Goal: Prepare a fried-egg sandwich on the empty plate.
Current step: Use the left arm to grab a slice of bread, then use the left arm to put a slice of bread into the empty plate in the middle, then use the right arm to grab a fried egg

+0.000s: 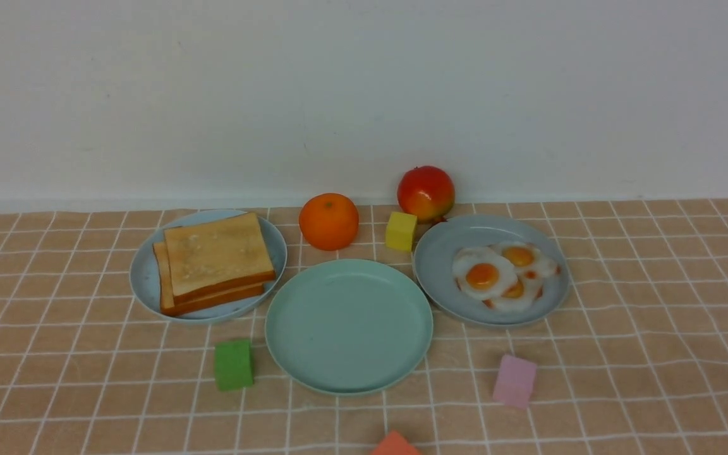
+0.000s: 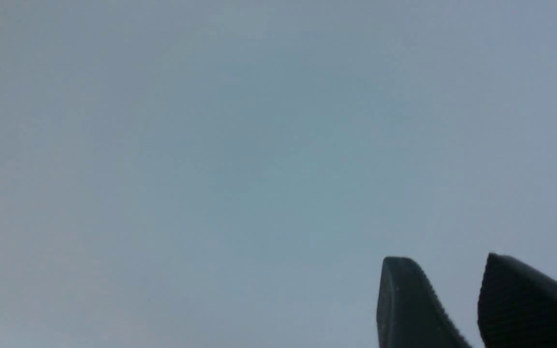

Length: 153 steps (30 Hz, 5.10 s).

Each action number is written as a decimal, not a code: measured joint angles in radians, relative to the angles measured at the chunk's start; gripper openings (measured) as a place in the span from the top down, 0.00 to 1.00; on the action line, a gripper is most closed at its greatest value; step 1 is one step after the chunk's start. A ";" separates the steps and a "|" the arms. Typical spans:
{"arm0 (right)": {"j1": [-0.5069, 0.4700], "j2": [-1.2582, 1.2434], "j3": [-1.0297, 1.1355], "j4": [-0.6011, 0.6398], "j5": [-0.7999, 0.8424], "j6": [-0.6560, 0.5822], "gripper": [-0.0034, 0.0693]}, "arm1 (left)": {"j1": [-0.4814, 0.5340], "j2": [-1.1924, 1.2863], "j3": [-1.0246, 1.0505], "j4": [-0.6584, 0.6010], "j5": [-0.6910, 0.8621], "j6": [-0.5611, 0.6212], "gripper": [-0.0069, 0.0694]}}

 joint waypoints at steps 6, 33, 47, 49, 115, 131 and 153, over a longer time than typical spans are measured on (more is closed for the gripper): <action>0.000 0.206 -0.310 0.003 0.047 0.011 0.62 | 0.000 0.068 -0.262 0.010 0.028 -0.037 0.60; 0.031 0.797 -0.792 0.039 1.174 0.028 0.62 | 0.000 1.208 -0.888 -0.089 1.059 -0.047 0.60; 0.209 0.823 -0.771 0.548 1.319 -0.482 0.62 | 0.000 1.678 -1.196 -0.224 1.067 0.231 0.60; 0.209 0.824 -0.771 0.556 1.321 -0.495 0.62 | 0.000 1.726 -1.243 -0.215 1.065 0.245 0.60; 0.209 0.826 -0.771 0.549 1.304 -0.507 0.62 | -0.239 1.946 -1.275 -0.560 1.088 0.555 0.69; 0.209 1.133 -0.819 0.525 1.131 -0.453 0.42 | -0.239 1.693 -1.557 -0.392 1.555 0.669 0.29; 0.089 1.802 -1.091 0.843 0.887 -0.629 0.42 | -0.503 1.423 -1.184 -0.383 1.294 0.888 0.93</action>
